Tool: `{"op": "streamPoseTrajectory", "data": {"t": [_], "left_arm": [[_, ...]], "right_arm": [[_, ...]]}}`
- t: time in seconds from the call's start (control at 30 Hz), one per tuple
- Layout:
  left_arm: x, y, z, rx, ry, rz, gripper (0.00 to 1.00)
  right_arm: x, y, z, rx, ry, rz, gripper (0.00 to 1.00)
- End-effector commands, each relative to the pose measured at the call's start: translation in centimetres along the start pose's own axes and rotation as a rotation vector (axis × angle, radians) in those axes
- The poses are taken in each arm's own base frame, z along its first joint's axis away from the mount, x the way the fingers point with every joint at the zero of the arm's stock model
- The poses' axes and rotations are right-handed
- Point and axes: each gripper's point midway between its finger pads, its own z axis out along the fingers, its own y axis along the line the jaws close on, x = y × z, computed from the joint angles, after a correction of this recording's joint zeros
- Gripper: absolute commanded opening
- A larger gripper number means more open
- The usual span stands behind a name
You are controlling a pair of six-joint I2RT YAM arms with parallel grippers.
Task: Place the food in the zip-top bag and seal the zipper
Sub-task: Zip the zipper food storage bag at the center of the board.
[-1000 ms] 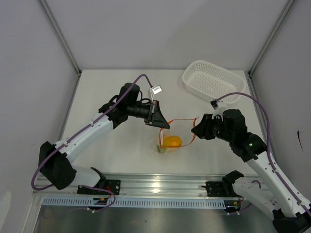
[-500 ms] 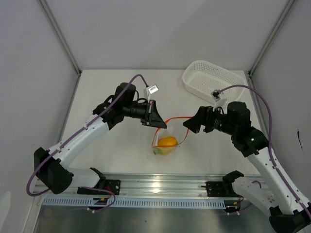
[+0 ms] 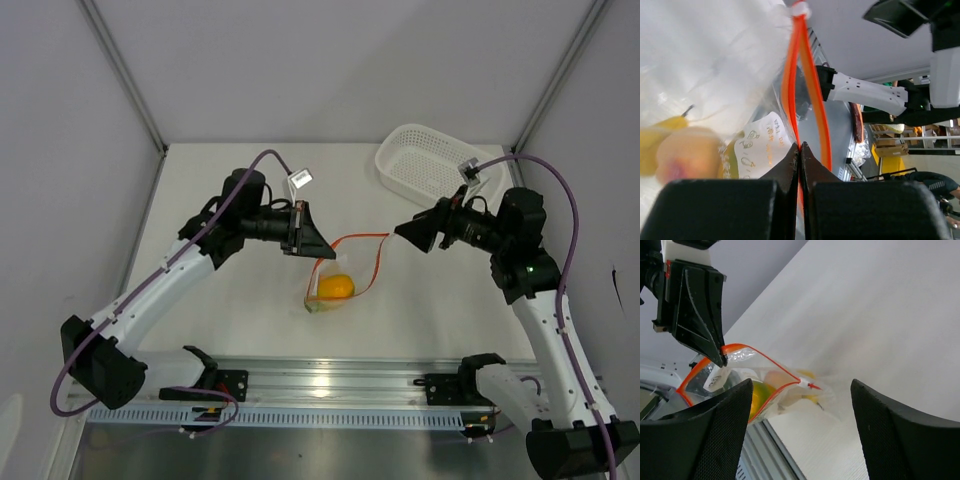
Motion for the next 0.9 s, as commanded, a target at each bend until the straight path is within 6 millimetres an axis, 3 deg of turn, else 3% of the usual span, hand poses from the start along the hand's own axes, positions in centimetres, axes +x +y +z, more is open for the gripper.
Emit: {"op": "streamPoseTrajectory", "data": {"t": [0.0,0.07,0.17,0.4,0.7,0.8,0.87], "left_arm": [[-0.4,-2.9,-1.5,0.088,-0.029,0.038,0.01],[-0.6,-3.6,-1.8,0.108,-0.036,0.042,0.01],[-0.5,-4.7,-2.3,0.143,-0.041,0.045,0.01],[-0.6,-6.1,-2.9,0.204,-0.047,0.023,0.01],[-0.6,-8.2,-3.5,0.31,-0.033,0.008,0.01],[-0.8,-8.2,-3.4,0.315,-0.036,-0.002,0.01],[-1.0,-8.2,-3.2,0.322,-0.032,-0.032,0.01]], "right_arm": [[0.1,1.8,0.5,-0.205,0.014,-0.079,0.8],[0.9,1.6,1.1,-0.257,0.044,-0.081,0.68],[2.2,2.1,1.2,-0.35,0.098,-0.092,0.61],[2.3,3.9,0.1,-0.47,0.074,-0.174,0.6],[2.1,4.1,0.3,-0.561,0.091,-0.183,0.58],[2.3,5.1,1.1,-0.601,0.097,-0.205,0.49],[2.7,5.4,2.1,-0.616,0.117,-0.188,0.37]]}}
